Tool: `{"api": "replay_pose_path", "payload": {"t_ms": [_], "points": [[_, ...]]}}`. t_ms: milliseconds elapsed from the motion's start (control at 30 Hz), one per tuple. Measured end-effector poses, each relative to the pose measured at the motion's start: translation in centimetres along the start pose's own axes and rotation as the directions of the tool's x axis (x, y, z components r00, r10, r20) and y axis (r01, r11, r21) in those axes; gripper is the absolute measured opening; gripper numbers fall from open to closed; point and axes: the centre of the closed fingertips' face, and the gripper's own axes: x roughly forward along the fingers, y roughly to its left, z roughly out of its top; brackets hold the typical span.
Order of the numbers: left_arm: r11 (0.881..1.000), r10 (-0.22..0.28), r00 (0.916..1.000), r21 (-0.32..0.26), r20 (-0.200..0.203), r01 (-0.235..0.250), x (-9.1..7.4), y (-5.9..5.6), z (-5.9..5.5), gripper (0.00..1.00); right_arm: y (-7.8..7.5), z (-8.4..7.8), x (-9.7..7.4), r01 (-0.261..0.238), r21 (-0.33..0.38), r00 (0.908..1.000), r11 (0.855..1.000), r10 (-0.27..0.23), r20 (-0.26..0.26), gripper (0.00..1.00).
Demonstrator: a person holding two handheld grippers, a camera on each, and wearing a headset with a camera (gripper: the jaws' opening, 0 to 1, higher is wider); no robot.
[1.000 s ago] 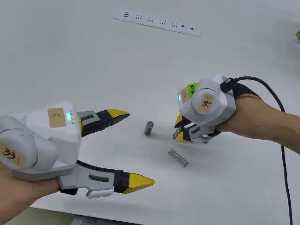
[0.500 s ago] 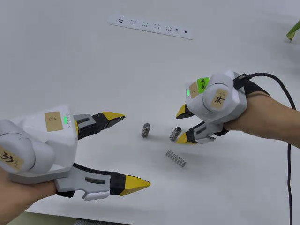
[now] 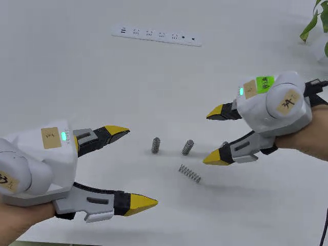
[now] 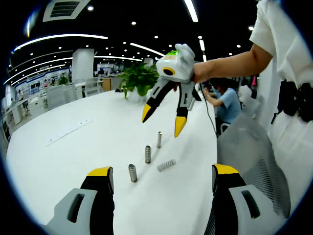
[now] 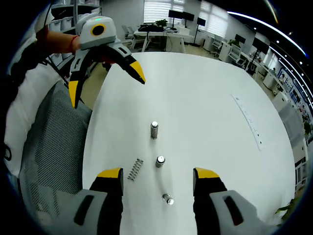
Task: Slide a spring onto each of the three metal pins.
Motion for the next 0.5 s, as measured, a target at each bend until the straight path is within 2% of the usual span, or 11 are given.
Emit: {"api": "replay_pose_path", "payload": {"t_ms": [233,500], "points": [[0.999,-0.007,0.9996,0.035,-0.025,0.008,-0.2,-0.1,0.1,0.84,0.9,-2.0,-2.3,0.027,0.115,0.9958,0.993,-0.037,0.084,0.69],[0.998,-0.024,0.9981,0.06,-0.056,0.028,0.0,-0.1,0.0,0.83,2.4,-4.3,-3.9,0.048,0.183,0.9853,0.982,-0.077,0.153,0.84]]}}
